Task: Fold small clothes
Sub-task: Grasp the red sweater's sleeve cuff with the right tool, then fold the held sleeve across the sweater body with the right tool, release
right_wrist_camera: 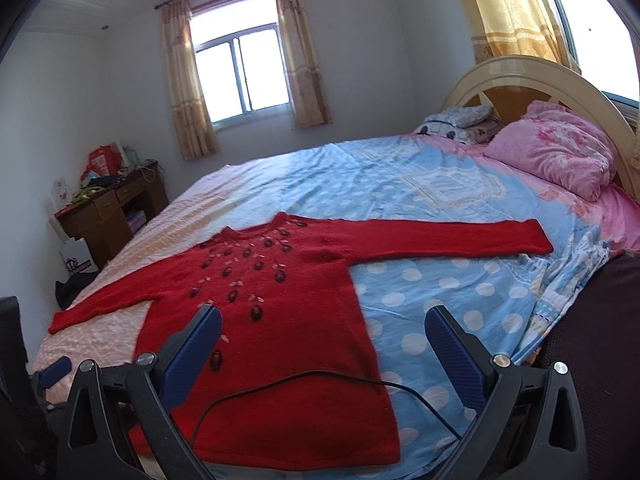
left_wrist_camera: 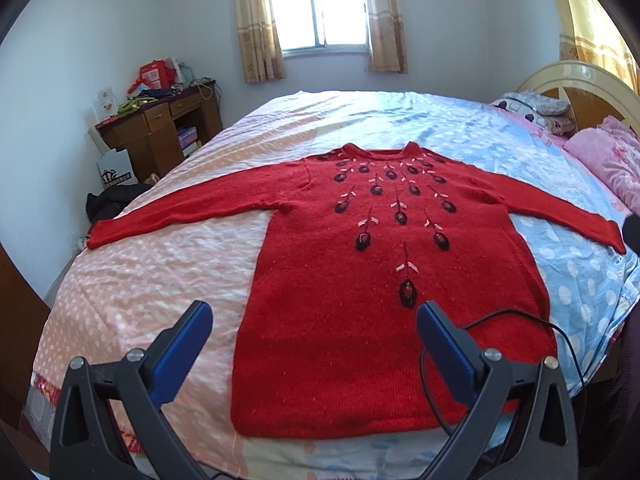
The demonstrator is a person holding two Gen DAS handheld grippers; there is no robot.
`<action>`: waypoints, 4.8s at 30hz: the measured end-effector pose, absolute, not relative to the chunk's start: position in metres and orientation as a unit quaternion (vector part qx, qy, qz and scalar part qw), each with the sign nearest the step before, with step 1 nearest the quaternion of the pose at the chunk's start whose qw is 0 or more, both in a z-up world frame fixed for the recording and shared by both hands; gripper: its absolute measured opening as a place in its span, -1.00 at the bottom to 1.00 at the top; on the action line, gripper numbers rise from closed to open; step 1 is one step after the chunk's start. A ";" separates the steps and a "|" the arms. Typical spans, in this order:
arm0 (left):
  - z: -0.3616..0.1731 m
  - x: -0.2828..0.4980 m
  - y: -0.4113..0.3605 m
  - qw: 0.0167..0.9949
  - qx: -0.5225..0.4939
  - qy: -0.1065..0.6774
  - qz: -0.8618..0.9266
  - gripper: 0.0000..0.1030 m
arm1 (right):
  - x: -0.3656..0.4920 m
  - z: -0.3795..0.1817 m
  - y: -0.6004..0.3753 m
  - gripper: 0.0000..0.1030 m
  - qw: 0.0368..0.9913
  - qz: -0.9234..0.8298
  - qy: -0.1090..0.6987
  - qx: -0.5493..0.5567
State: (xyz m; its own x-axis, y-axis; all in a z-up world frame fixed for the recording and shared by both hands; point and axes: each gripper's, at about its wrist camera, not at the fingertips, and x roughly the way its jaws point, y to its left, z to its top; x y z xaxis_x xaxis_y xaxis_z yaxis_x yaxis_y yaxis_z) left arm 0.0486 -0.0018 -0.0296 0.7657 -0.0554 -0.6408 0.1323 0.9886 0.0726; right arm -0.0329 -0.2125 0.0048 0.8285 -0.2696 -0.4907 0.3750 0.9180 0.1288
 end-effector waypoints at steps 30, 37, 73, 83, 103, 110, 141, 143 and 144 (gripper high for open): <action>-0.060 0.234 -0.022 0.932 0.096 0.346 -0.056 1.00 | 0.015 -0.046 -0.435 0.97 0.847 -0.394 0.262 0.243; -0.085 0.265 -0.017 0.933 0.104 0.343 -0.031 1.00 | 0.003 -0.042 -0.519 0.52 0.814 -0.453 0.234 0.277; -0.102 0.275 0.004 0.922 0.010 0.380 -0.076 1.00 | 0.142 0.044 -0.455 -0.83 0.916 -0.263 0.256 0.164; -0.102 0.275 0.005 0.924 0.006 0.375 -0.079 1.00 | 0.244 0.037 -0.296 -0.83 0.951 -0.069 0.277 0.118; -0.104 0.272 0.014 0.929 -0.019 0.358 -0.094 1.00 | 0.340 -0.043 -0.151 -0.83 0.921 0.100 0.361 0.108; -0.104 0.273 0.017 0.930 -0.034 0.352 -0.098 1.00 | 0.371 -0.066 -0.120 -0.83 0.887 0.198 0.402 0.115; -0.103 0.270 0.014 0.930 -0.030 0.354 -0.093 1.00 | 0.241 -0.001 -0.259 0.12 0.884 0.216 0.322 0.261; -0.103 0.272 0.013 0.928 -0.025 0.360 -0.089 1.00 | 0.204 0.011 -0.297 -0.06 0.909 0.131 0.310 0.246; -0.103 0.273 0.012 0.928 -0.022 0.363 -0.087 1.00 | 0.187 0.015 -0.316 -0.20 0.913 0.099 0.307 0.250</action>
